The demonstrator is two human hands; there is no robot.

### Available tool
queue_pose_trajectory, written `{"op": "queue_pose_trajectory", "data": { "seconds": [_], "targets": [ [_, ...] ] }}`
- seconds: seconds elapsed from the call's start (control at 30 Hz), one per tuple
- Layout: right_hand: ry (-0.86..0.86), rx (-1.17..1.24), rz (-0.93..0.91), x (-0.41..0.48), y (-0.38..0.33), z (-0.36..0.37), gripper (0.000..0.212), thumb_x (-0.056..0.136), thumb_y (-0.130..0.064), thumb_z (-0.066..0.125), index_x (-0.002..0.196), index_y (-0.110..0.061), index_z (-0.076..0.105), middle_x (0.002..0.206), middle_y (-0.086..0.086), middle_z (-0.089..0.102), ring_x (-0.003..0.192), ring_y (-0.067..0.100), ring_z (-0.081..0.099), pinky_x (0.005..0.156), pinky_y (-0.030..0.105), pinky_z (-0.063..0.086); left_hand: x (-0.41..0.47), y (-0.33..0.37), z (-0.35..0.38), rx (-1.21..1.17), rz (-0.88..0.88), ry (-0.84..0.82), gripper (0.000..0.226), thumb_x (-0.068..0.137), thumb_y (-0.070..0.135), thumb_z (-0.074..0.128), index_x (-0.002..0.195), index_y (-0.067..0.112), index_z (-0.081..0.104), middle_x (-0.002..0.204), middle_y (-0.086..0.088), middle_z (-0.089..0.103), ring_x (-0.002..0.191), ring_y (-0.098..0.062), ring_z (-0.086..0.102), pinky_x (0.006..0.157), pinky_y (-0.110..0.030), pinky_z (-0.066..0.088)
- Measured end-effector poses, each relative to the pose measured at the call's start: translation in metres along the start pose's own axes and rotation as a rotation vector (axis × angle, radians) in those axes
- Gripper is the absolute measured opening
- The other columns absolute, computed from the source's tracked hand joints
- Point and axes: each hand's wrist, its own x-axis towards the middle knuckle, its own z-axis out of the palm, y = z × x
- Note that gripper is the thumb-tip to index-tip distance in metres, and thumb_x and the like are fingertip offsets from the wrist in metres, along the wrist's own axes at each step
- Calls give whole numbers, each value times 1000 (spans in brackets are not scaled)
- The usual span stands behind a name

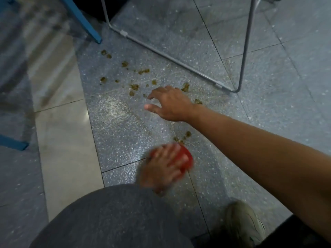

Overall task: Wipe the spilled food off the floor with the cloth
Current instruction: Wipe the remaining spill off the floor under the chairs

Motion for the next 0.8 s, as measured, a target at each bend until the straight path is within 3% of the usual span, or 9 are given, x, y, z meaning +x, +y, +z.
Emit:
{"op": "queue_pose_trajectory", "data": {
  "seconds": [0.07, 0.13, 0.23, 0.37, 0.43, 0.5, 0.6, 0.67, 0.8],
  "targets": [
    [-9, -13, 22, -3, 8, -3, 61, 98, -67, 40, 141, -25, 55, 151, 3, 51, 136, 30, 47, 110, 50, 38, -2, -31, -9, -55, -362, 208, 63, 111, 51, 31, 171, 34, 16, 179, -13, 2, 165, -40, 4, 133, -56, 8],
    [-18, -16, 29, -6, 14, -7, 61, 99, -66, 40, 141, -25, 55, 152, 3, 50, 136, 30, 46, 111, 49, 38, -27, -34, -10, -90, -464, 343, 63, 113, 49, 27, 170, 23, 26, 176, -22, 13, 162, -45, 21, 132, -55, 13],
    [16, 13, 59, -10, 21, -12, 59, 100, -65, 40, 140, -25, 56, 151, 2, 51, 136, 30, 47, 111, 49, 38, -47, 30, 5, -85, -206, 360, 54, 115, 53, 18, 158, 28, 40, 175, -17, 20, 166, -36, 5, 125, -50, 19],
    [21, 17, 81, -25, 31, -7, 58, 99, -65, 42, 140, -27, 57, 149, 0, 53, 134, 29, 49, 110, 46, 40, 17, 39, 2, 66, 231, 107, 60, 109, 61, 40, 164, 38, 40, 177, -12, 21, 164, -36, 9, 125, -54, 28],
    [23, 1, 98, -34, 42, -5, 56, 98, -64, 44, 139, -27, 58, 148, 0, 55, 134, 28, 50, 110, 44, 41, 56, 5, -15, 69, 108, 119, 62, 110, 56, 40, 168, 34, 31, 179, -12, 12, 165, -37, 7, 131, -57, 20],
    [57, -19, 140, -47, 57, -7, 53, 99, -62, 45, 137, -27, 59, 144, 1, 57, 132, 28, 52, 107, 44, 42, 69, -34, -28, -33, -213, 140, 64, 113, 51, 37, 171, 29, 20, 179, -13, 1, 165, -39, 2, 131, -59, 17],
    [121, -8, 258, -67, 77, -12, 51, 99, -61, 45, 135, -28, 60, 141, 2, 60, 128, 28, 53, 105, 44, 44, 37, -40, -28, -36, -467, 273, 60, 114, 45, 26, 163, 15, 44, 170, -23, 33, 155, -46, 36, 120, -59, 41],
    [139, 0, 324, -80, 88, -9, 51, 99, -61, 45, 135, -28, 60, 141, 1, 60, 129, 28, 53, 105, 45, 44, 18, 0, -18, -113, -411, 254, 64, 114, 47, 15, 151, 15, 57, 154, -28, 55, 134, -52, 59, 108, -58, 46],
    [147, 12, 369, -100, 96, 6, 49, 100, -60, 44, 135, -30, 60, 140, 0, 61, 128, 26, 53, 107, 44, 42, 39, 59, -9, -263, -23, 125, 52, 111, 50, 29, 156, 32, 49, 166, -15, 42, 142, -43, 56, 115, -56, 42]
  ]
}}
